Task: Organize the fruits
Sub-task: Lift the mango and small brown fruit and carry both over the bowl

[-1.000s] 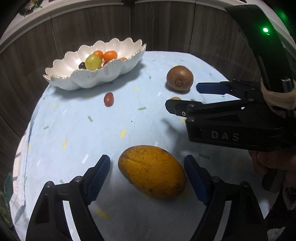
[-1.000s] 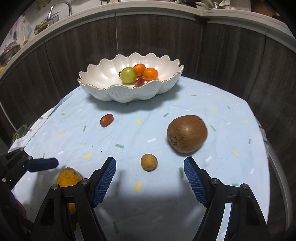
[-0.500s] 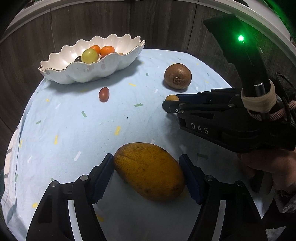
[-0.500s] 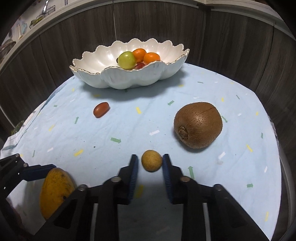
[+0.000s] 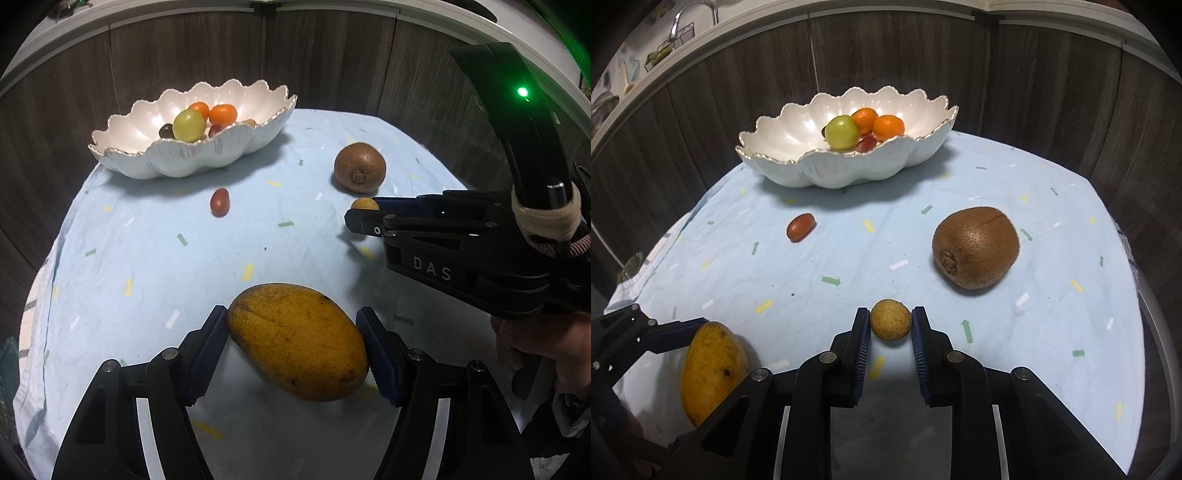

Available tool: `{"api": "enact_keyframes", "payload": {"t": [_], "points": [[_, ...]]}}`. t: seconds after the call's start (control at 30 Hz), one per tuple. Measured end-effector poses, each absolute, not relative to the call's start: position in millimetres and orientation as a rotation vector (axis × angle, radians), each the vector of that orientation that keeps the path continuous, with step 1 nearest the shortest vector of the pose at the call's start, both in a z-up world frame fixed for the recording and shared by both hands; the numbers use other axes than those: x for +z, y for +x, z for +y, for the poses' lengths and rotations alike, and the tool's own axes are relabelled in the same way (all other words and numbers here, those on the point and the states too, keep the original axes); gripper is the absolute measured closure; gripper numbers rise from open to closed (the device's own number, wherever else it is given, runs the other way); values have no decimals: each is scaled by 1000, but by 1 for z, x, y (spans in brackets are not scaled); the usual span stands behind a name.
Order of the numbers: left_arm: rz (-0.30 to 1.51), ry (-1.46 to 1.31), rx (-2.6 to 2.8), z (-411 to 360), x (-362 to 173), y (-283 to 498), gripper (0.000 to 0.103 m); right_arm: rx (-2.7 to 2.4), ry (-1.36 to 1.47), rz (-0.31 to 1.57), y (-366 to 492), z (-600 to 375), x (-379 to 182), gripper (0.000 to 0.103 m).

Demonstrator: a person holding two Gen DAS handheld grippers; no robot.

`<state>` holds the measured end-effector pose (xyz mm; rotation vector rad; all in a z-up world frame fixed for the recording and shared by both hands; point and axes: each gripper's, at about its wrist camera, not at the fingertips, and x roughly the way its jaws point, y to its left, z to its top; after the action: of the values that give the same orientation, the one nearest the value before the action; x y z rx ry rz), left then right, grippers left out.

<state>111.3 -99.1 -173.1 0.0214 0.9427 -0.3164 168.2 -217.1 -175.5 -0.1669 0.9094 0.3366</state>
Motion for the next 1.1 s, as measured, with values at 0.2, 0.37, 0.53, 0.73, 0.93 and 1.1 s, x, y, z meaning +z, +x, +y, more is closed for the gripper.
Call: {"api": "enact_keyframes", "payload": {"t": [0.2, 0.37, 0.53, 0.73, 0.93, 1.1], "points": [[917, 14, -293, -93, -163, 112, 33, 327, -161, 897, 160, -215, -161, 79], [892, 0, -274, -85, -153, 113, 33, 318, -153, 881, 155, -212, -147, 79], [873, -12, -257, -77, -144, 114, 34, 312, -151, 869, 150, -207, -136, 79], [861, -30, -237, -67, -134, 117, 34, 310, -157, 854, 147, -200, -123, 79], [850, -50, -213, -56, -124, 123, 34, 315, -168, 835, 146, -192, -110, 79], [833, -69, -187, -44, -115, 130, 34, 320, -176, 815, 149, -183, -100, 79]]}}
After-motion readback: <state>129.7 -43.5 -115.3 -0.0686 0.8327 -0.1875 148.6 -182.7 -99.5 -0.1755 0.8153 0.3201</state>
